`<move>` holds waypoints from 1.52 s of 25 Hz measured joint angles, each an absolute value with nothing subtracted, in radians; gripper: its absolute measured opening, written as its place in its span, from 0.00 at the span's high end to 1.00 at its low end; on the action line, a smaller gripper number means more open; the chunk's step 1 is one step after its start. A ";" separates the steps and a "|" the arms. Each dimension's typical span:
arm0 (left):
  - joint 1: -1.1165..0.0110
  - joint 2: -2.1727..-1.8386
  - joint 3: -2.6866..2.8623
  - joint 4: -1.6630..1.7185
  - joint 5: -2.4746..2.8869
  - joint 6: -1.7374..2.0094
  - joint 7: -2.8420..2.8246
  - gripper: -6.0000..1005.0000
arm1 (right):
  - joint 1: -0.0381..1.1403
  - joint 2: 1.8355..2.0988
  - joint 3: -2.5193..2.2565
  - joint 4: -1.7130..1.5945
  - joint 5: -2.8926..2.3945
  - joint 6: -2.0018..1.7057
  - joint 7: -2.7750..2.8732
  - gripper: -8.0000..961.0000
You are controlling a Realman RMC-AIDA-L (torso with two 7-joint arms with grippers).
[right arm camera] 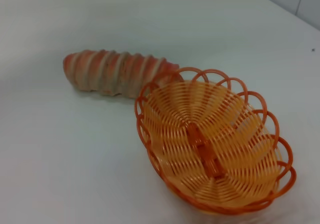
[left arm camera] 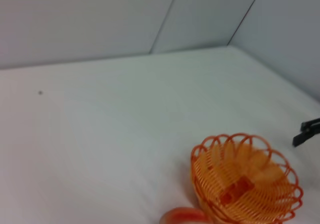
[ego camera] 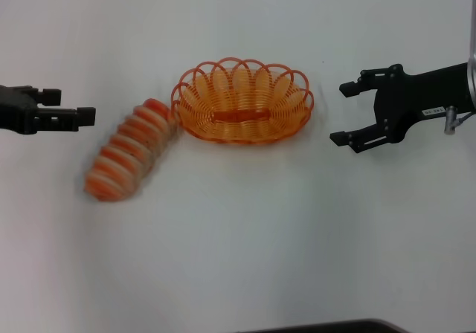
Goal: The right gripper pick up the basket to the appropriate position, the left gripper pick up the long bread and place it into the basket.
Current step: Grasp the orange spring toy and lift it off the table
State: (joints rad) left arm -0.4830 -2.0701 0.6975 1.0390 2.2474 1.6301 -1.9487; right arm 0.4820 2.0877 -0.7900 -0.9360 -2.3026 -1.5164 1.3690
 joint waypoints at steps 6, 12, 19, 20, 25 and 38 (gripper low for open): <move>-0.578 -2.113 0.883 1.187 2.512 1.612 -2.274 0.17 | 0.490 2.088 -0.791 -0.946 -2.303 -1.497 1.406 0.04; -0.641 -2.169 1.058 1.192 2.669 1.554 -2.449 0.17 | 0.502 2.087 -0.791 -0.947 -2.302 -1.497 1.424 0.04; -0.633 -2.169 1.231 1.179 2.692 1.473 -2.558 0.18 | 0.504 2.086 -0.791 -0.948 -2.302 -1.497 1.425 0.04; -0.633 -2.169 1.235 1.174 2.692 1.468 -2.567 0.18 | 0.504 2.086 -0.791 -0.948 -2.302 -1.497 1.425 0.04; -0.630 -2.167 1.242 1.165 2.693 1.452 -2.581 0.18 | 0.505 2.087 -0.790 -0.948 -2.302 -1.497 1.426 0.04; -0.633 -2.167 1.243 1.166 2.658 1.485 -2.581 0.19 | 0.506 2.088 -0.789 -0.948 -2.303 -1.497 1.428 0.04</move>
State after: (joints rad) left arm -0.6330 -2.1667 1.2426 1.1659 2.6580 1.4845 -2.5806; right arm 0.5063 2.0878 -0.7889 -0.9479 -2.3026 -1.4972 1.4281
